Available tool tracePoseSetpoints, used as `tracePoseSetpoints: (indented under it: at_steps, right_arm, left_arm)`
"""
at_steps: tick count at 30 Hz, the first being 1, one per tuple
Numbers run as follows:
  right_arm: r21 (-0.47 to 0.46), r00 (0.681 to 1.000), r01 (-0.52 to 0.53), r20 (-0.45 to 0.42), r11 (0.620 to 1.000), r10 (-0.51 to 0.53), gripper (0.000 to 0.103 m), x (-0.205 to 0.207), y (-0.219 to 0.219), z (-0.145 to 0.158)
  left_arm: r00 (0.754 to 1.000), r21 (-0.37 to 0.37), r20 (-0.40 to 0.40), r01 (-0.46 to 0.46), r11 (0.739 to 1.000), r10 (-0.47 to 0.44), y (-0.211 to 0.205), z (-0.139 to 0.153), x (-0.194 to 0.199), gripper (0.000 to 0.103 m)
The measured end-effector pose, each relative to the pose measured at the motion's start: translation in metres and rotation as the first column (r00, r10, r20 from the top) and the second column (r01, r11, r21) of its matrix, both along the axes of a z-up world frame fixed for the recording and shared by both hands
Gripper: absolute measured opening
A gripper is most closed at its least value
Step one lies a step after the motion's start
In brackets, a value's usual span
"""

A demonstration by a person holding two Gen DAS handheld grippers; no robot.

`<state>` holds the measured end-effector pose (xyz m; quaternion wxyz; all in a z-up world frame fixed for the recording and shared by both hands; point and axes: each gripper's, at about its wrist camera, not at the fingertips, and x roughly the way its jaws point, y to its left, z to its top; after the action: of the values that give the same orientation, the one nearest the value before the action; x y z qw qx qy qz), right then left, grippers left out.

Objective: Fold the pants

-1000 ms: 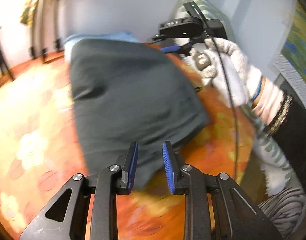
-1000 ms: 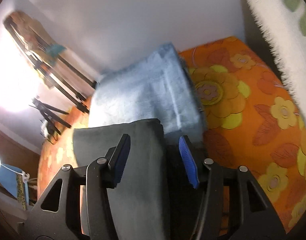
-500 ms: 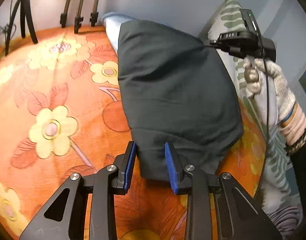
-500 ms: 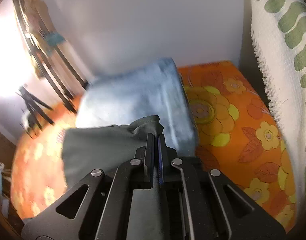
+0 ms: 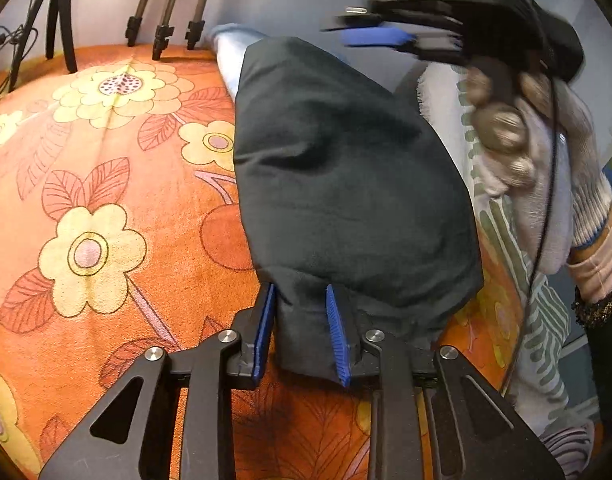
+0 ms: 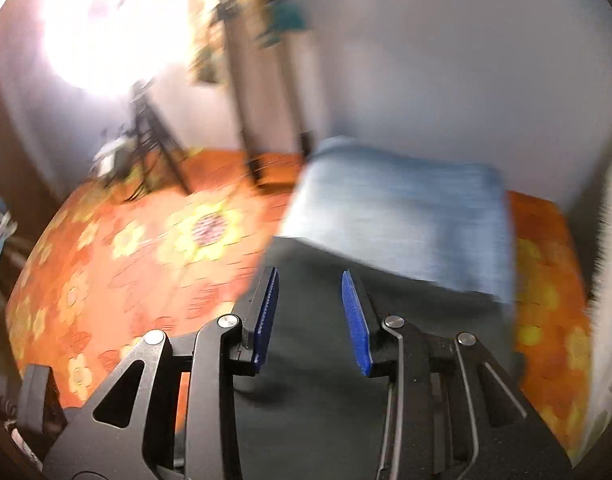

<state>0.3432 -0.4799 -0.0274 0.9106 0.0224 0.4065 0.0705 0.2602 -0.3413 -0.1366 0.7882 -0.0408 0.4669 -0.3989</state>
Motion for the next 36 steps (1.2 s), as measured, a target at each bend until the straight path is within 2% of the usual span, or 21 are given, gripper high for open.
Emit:
tracePoseSetpoints:
  at_steps: [3, 6, 12, 14, 18, 23, 24, 26, 27, 30, 33, 36]
  right_arm:
    - [-0.061, 0.998, -0.045, -0.043, 0.997, 0.042, 0.026, 0.014, 0.027, -0.017]
    - [-0.113, 0.998, -0.012, -0.066, 0.994, 0.005, 0.025, 0.023, 0.033, -0.03]
    - [-0.062, 0.991, 0.081, -0.097, 0.995, -0.086, 0.02, 0.036, 0.01, -0.052]
    - [-0.05, 0.989, 0.103, -0.099, 0.993, -0.107, 0.02, 0.037, 0.004, -0.055]
    - [0.003, 0.986, 0.148, -0.071, 0.989, -0.148, 0.02, 0.03, -0.01, -0.045]
    - [0.087, 0.978, 0.209, 0.003, 0.974, -0.21, 0.021, -0.006, -0.038, -0.013]
    - [0.103, 0.976, 0.214, 0.012, 0.971, -0.216, 0.023, -0.014, -0.042, -0.008]
    - [0.106, 0.97, 0.23, 0.049, 0.967, -0.236, 0.046, -0.042, -0.046, 0.005]
    - [0.097, 0.969, 0.232, 0.065, 0.968, -0.238, 0.054, -0.053, -0.046, 0.009]
    - [0.056, 0.968, 0.231, 0.088, 0.971, -0.235, 0.057, -0.094, -0.044, 0.019]
    - [0.061, 0.964, 0.243, 0.096, 0.968, -0.248, 0.069, -0.126, -0.044, 0.023]
    - [0.066, 0.954, 0.277, 0.099, 0.959, -0.282, 0.07, -0.155, -0.047, 0.024]
  left_arm:
    - [1.0, -0.002, 0.012, 0.005, 1.0, -0.005, 0.0, 0.001, -0.001, 0.012]
    - [0.999, 0.0, 0.035, 0.019, 1.0, -0.019, -0.001, 0.002, -0.007, 0.008]
    - [0.995, 0.032, 0.084, 0.056, 0.998, -0.059, -0.009, 0.005, -0.026, 0.007]
    - [0.995, 0.039, 0.078, 0.052, 0.998, -0.055, -0.009, 0.008, -0.026, 0.007]
    - [0.996, 0.058, 0.056, 0.065, 0.996, -0.068, -0.003, 0.012, -0.026, 0.015]
    - [0.986, 0.125, 0.145, 0.07, 0.99, -0.088, 0.005, 0.028, -0.038, 0.017]
    - [0.984, 0.126, 0.16, 0.063, 0.99, -0.083, 0.007, 0.033, -0.04, 0.021]
    - [0.979, 0.124, 0.189, 0.051, 0.991, -0.074, 0.009, 0.044, -0.043, 0.026]
    - [0.975, 0.125, 0.212, 0.044, 0.991, -0.07, 0.01, 0.052, -0.046, 0.028]
    - [0.963, 0.116, 0.262, 0.031, 0.993, -0.061, 0.013, 0.069, -0.054, 0.037]
    - [0.958, 0.098, 0.284, 0.023, 0.995, -0.05, 0.016, 0.081, -0.061, 0.043]
    - [0.954, 0.075, 0.298, 0.01, 0.997, -0.032, 0.019, 0.089, -0.064, 0.048]
